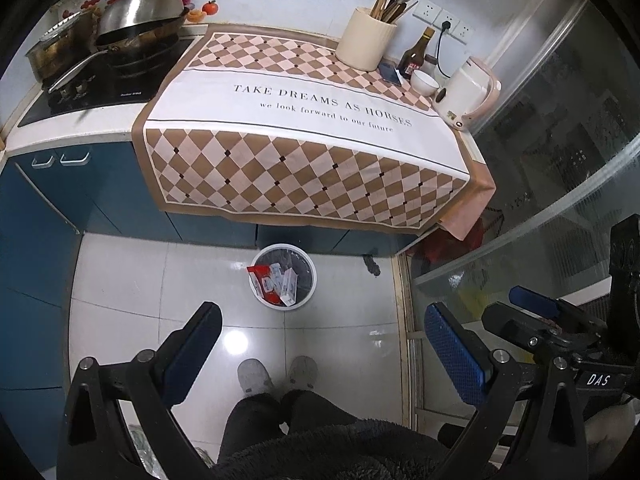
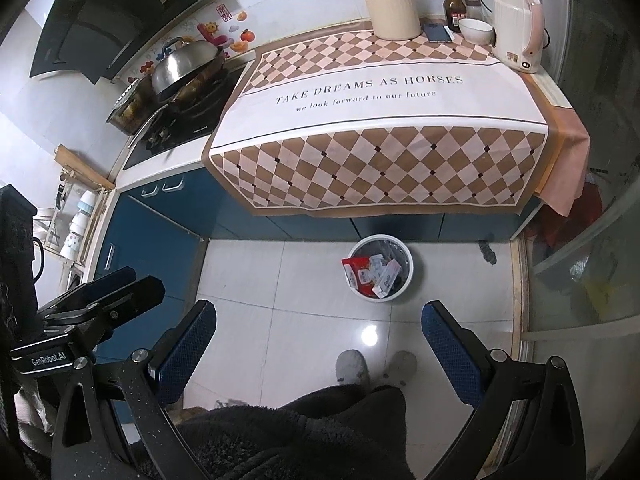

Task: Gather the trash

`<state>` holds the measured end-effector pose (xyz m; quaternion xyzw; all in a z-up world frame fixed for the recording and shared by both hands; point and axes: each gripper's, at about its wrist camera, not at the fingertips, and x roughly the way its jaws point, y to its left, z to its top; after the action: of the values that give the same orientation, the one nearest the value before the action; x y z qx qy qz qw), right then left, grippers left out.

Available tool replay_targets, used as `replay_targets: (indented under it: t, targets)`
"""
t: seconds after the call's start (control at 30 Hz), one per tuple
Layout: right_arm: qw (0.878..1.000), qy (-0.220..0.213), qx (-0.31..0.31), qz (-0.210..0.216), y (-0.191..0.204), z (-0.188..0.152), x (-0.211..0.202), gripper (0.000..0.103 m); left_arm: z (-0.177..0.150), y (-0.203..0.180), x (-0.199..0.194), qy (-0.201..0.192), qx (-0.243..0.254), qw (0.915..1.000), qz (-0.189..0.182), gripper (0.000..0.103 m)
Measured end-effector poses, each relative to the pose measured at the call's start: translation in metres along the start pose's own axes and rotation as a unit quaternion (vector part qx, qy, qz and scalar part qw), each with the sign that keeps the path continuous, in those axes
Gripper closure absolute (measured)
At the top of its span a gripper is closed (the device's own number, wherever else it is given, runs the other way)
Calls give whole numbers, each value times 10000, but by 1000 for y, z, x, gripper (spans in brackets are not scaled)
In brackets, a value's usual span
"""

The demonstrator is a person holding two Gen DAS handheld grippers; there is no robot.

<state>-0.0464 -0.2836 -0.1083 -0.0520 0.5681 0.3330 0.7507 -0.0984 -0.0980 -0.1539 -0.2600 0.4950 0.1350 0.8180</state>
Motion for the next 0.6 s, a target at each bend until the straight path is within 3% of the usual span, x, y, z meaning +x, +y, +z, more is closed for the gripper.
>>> replay_targets:
  t: [0.6]
  targets:
    - [9999, 101, 73, 73, -9, 2, 5, 0, -1, -1, 3, 51, -56, 9999, -72, 0]
